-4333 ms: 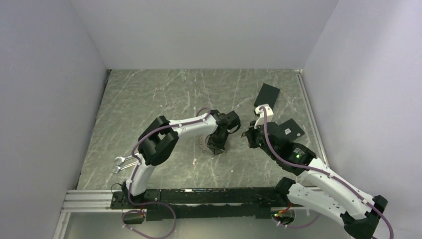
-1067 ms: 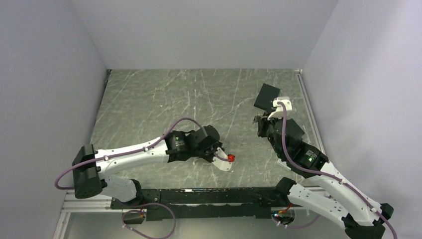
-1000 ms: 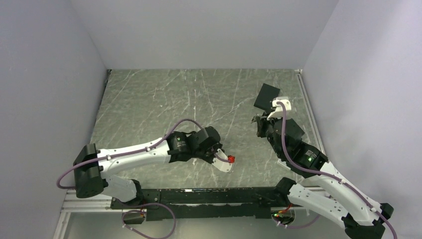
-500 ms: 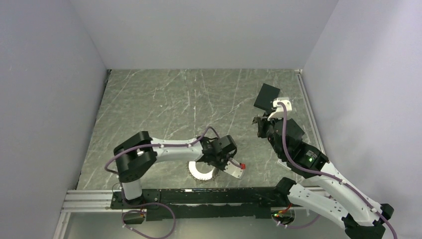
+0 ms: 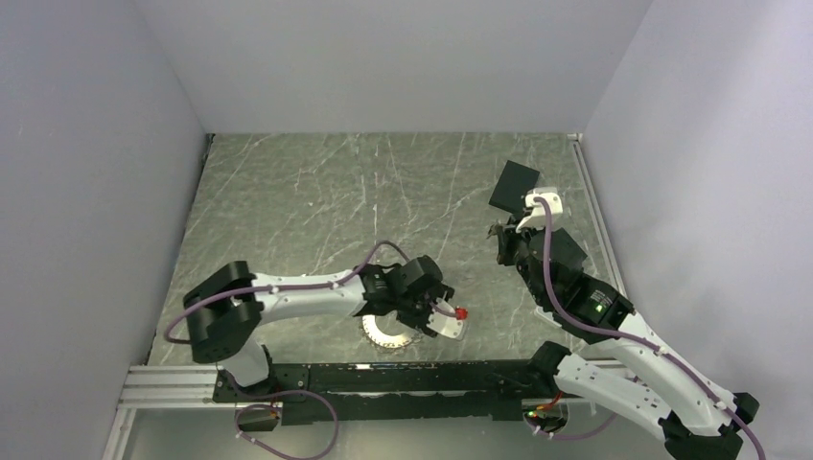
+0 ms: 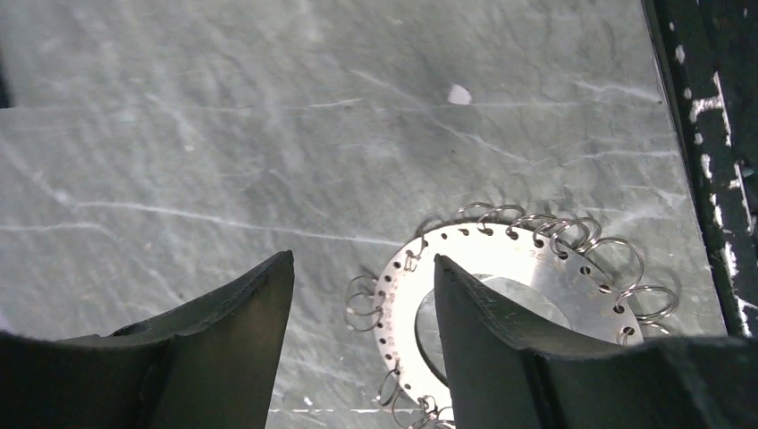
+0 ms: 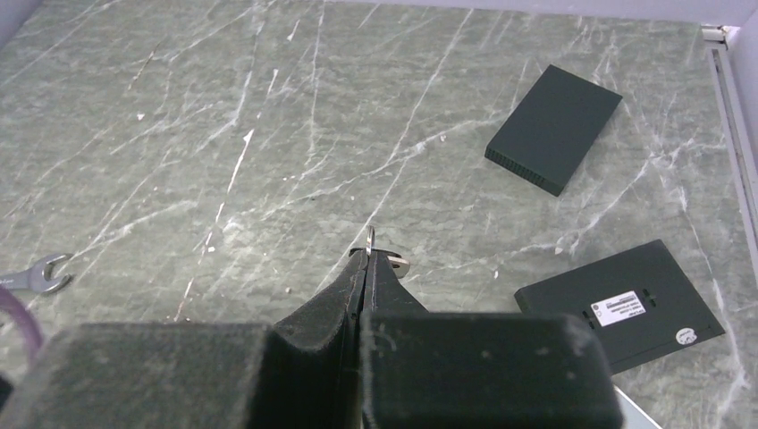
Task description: Put the keys on the keyring
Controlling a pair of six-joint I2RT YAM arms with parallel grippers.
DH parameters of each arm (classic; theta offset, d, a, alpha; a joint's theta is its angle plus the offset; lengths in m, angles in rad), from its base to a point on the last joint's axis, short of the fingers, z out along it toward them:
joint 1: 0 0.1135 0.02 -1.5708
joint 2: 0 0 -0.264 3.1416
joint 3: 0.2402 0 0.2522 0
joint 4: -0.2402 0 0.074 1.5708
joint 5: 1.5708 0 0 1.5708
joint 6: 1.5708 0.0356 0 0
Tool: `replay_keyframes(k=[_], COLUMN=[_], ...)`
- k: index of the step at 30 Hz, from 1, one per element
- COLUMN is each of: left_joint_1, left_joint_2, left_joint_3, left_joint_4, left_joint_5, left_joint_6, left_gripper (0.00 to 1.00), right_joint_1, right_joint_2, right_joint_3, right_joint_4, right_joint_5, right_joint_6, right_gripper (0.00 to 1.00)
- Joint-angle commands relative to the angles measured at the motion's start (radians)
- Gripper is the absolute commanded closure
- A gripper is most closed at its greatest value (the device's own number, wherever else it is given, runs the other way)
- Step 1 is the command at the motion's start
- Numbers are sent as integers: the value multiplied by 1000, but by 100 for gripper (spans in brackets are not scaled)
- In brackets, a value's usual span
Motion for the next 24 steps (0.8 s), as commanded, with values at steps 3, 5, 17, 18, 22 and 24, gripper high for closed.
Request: replay_keyframes(k=[3, 5, 17, 18, 22, 24], left_joint_1=[25, 26, 34, 36, 95, 140], left_joint_2=[-215, -268, -180, -172, -150, -124], left_joint_3=[-111, -149, 121, 131, 117, 100], left_joint_4=[226, 301, -183, -215, -273, -277], left_joint_5=[-8, -73, -315, -306, -205, -110], left_joint_6=[-234, -363, -1602, -1662, -1917, -1969], left_gripper=[33, 31, 26, 26, 31, 35], right_joint_1=[-2, -3, -13, -13, -15, -15], right_joint_2=[7, 15, 63, 66, 67, 63], right_joint_3=[15, 17, 4, 4, 5, 5], right_joint_4=[61, 72, 92, 92, 87, 79], right_joint_5=[19, 19, 6, 2, -6, -9], right_joint_6=[-22, -27, -19, -17, -6, 1], right_gripper=[100, 100, 100, 100, 100, 100])
